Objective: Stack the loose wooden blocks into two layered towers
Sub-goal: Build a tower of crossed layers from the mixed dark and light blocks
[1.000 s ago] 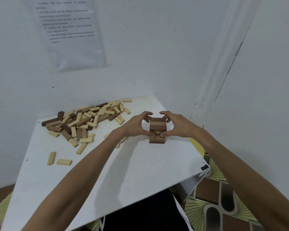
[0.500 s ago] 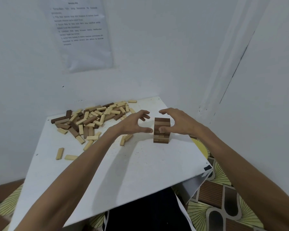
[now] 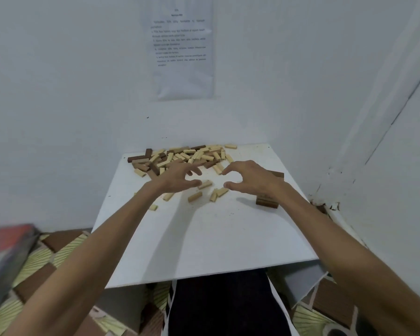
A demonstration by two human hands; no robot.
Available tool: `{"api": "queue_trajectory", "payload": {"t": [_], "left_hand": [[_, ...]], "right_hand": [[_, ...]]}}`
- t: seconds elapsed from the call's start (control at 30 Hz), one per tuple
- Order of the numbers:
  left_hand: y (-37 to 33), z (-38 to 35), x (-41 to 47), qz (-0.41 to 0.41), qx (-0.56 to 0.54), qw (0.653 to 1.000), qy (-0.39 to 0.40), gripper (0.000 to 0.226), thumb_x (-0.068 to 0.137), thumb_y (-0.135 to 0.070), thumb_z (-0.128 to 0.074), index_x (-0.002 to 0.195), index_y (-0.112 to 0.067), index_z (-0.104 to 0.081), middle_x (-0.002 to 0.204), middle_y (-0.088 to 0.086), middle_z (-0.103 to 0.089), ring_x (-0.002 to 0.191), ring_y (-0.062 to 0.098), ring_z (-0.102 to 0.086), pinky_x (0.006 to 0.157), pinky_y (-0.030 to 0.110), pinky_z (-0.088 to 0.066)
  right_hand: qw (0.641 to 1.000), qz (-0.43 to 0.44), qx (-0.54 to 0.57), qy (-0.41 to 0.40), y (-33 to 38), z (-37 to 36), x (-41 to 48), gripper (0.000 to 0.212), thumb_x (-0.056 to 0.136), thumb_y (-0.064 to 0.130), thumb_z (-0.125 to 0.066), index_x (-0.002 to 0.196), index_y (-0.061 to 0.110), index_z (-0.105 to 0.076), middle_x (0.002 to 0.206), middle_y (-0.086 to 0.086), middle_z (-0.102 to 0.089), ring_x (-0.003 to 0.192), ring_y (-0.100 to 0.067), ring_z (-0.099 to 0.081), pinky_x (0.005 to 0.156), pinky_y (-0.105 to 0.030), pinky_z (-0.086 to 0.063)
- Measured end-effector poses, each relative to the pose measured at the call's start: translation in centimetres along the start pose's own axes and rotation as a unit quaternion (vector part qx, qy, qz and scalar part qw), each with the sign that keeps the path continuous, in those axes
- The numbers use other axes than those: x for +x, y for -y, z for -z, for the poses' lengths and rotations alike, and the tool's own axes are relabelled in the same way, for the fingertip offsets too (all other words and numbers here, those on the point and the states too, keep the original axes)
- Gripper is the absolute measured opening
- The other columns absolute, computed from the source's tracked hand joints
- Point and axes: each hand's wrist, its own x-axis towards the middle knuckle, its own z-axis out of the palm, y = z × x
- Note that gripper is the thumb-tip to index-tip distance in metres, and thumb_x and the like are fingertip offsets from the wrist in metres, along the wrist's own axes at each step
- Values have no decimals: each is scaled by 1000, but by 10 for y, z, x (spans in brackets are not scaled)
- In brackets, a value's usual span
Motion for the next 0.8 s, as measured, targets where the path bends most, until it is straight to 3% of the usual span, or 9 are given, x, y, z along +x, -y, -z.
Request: {"api": "queue_trajectory", "payload": {"t": [0.1,0.17,0.27,0.37,0.43,0.57,0.63,0.67,0.8], "left_hand": [[15,9,-12,33,21,999,-25,32,95,-33,-70,123,-17,-68,138,1,-57,116,20,-59,99,40,-48],[27,13,-22,50,24,998,-37,35,95,-30,-68,128,-20,-65,147,-6,-55,118,19,-59,98,38,-48],[42,15,-32,66,-9,995,-69,51,94,-17,-63,144,-26,-55,118,-12,-66,107,12,-60,88,27,-47],[54,16,-36,113,-21,987,-114,26,94,-13,-65,119,-10,-70,97,-18,-60,95,16,-60,81,30,-48],[65,12,-30,148,-37,981,-123,16,92,-17,-69,106,-11,-70,96,-12,-62,89,15,-62,78,30,-49],[71,-2,-10,200,-71,963,-166,20,94,-31,-63,106,-14,-63,97,-2,-68,85,18,-66,73,31,-51],[72,-10,3,221,-77,955,-184,12,94,-34,-64,99,-25,-58,90,-1,-68,83,19,-64,67,31,-49],[73,-14,9,230,-81,951,-190,14,92,-36,-65,97,-28,-55,88,0,-66,81,19,-62,64,31,-46],[84,-29,27,273,-52,937,-213,36,90,-42,-63,105,-14,-48,97,10,-64,80,26,-61,59,32,-41]], "right_hand": [[1000,24,-6,17,18,-12,13,42,98,45,-64,136,27,-61,148,9,-54,139,-14,-43,102,-31,-39],[999,39,-11,26,27,-21,24,41,98,43,-64,135,26,-62,147,7,-55,139,-15,-43,103,-32,-40],[998,48,-5,45,36,-36,46,40,97,43,-65,134,28,-62,143,4,-57,136,-16,-45,101,-37,-44],[997,50,-10,58,43,-50,71,39,96,45,-64,133,32,-62,143,5,-56,136,-15,-45,100,-40,-48],[996,61,-17,55,45,-57,88,37,97,41,-64,132,28,-63,143,5,-58,137,-15,-45,102,-38,-46],[996,61,-19,61,44,-70,121,37,97,38,-65,132,25,-64,137,-3,-59,134,-21,-48,105,-40,-44],[996,61,-27,67,43,-77,137,37,97,36,-65,132,24,-64,137,-9,-58,132,-25,-49,106,-42,-44],[995,63,-33,68,42,-80,145,37,97,36,-64,133,24,-64,137,-9,-59,132,-26,-50,105,-43,-44],[994,83,-42,57,43,-89,169,30,99,25,-60,127,19,-69,122,-3,-71,118,-24,-61,93,-42,-51]]}}
